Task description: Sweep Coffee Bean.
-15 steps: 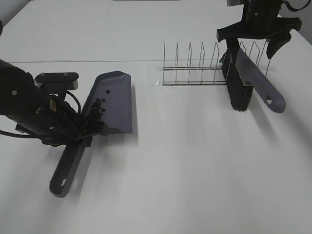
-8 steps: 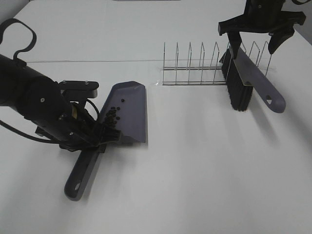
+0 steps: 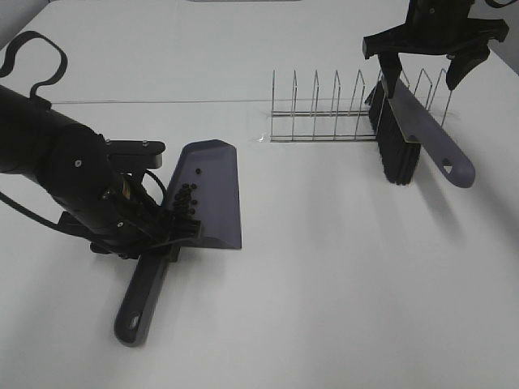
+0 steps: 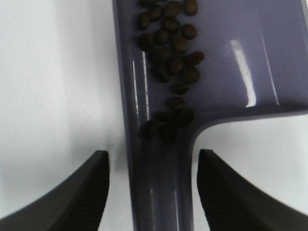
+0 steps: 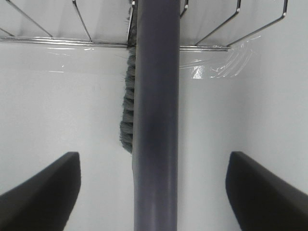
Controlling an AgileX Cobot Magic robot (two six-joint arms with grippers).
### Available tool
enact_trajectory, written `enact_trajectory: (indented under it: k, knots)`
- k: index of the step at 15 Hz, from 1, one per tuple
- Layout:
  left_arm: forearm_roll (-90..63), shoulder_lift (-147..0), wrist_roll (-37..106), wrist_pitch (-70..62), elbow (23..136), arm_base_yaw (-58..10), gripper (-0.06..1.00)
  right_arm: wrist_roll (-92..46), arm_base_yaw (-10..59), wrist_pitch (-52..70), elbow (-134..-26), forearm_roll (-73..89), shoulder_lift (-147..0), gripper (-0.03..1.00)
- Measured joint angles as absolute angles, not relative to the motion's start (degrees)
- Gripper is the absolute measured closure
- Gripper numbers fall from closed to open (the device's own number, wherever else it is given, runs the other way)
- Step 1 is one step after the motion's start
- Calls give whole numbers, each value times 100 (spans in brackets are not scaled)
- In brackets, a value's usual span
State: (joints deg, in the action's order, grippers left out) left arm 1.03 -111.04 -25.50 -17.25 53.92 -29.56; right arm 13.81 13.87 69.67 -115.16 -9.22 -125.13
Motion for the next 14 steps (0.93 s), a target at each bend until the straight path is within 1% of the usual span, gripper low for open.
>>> enact_trajectory:
  k: [2, 7, 11, 14]
  knots:
    - [149, -10961, -2544, -1833, 5392, -2956, 39, 1381, 1387, 6967, -11516, -905, -12473, 19]
    - [665, -10055, -2532, -2074, 5392, -2956, 39, 1381, 1387, 6979, -11516, -791, -11998, 20]
    - [1352, -8864, -2527, -3254, 5392, -2956, 39, 1232, 1387, 6984, -11425, -332, -11310, 20]
    - [1461, -7781, -2527, -4503, 5392, -2956, 39, 1060, 1387, 6973, -10651, -206, -10456, 20]
